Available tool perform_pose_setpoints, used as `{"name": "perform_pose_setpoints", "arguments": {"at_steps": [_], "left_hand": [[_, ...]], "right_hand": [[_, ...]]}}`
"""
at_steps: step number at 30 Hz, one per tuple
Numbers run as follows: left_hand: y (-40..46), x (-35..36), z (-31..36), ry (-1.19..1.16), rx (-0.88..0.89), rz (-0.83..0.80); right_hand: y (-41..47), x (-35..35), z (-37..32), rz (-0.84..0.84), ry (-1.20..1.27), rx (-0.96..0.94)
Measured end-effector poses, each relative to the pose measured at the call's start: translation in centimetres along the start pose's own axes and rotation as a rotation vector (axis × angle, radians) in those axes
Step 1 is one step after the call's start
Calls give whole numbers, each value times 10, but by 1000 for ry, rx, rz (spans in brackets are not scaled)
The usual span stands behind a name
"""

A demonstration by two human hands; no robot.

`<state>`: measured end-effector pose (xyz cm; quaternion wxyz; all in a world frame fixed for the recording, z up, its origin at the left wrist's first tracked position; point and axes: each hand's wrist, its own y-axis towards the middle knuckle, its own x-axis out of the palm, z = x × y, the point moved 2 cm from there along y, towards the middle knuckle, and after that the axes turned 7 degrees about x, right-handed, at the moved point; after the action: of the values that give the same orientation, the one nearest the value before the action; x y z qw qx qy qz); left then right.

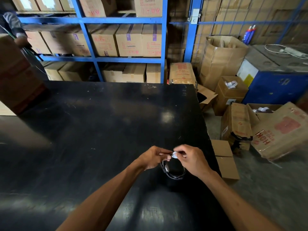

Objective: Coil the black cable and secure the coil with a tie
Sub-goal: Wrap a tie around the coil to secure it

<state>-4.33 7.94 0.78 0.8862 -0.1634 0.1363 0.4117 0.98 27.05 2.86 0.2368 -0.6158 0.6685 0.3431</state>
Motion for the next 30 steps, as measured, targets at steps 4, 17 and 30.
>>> {"name": "perform_pose_setpoints", "arguments": {"at_steps": [4, 17, 30], "left_hand": [[-1, 1, -4, -120, -137, 26], [9, 8, -34, -365, -399, 408], [66, 33, -71, -167, -497, 399]], "right_hand": [[8, 5, 8, -20, 190, 321], [10, 22, 46, -22, 411, 712], [31, 55, 107, -79, 351, 905]]}}
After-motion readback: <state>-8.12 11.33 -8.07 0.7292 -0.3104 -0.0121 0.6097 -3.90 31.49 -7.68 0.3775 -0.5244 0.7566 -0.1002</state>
